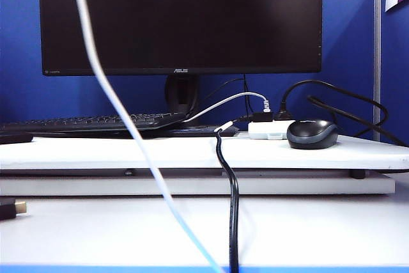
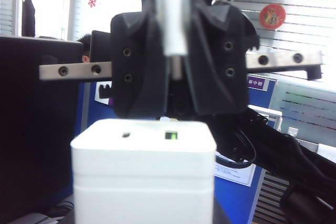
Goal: Pick up the Type-C charging cable and the charging base, insert one end of the Type-C charger into the corresponding slot on the base, and finally place the plugged-in charger back on the table.
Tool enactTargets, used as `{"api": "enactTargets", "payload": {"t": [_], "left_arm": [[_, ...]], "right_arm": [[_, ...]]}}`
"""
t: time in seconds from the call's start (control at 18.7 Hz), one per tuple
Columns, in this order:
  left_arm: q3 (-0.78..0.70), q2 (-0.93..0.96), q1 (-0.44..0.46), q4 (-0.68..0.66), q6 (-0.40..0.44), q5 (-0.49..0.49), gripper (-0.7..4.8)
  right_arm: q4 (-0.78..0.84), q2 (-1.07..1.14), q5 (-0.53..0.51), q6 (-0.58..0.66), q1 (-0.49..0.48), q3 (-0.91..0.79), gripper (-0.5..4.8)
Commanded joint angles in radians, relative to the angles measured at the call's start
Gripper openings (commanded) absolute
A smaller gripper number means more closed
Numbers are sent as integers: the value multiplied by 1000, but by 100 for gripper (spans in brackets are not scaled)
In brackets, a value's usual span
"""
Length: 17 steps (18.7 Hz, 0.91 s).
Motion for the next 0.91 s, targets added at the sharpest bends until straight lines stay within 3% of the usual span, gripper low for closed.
{"api": "enactTargets", "payload": {"t": [0.05,0.53,0.91], "left_arm": [[6,-5,1,34,-34,44,-5],[6,-17,1,35,-55,71,-5],[6,-17,1,42,-74,35,-5]], "right_arm": [[-47,-4,-16,-30,-5,3,-5],[-91,-4,-29,-33,-15,3,-5],[-97,-5,-44,-32,-15,3,-5]]}}
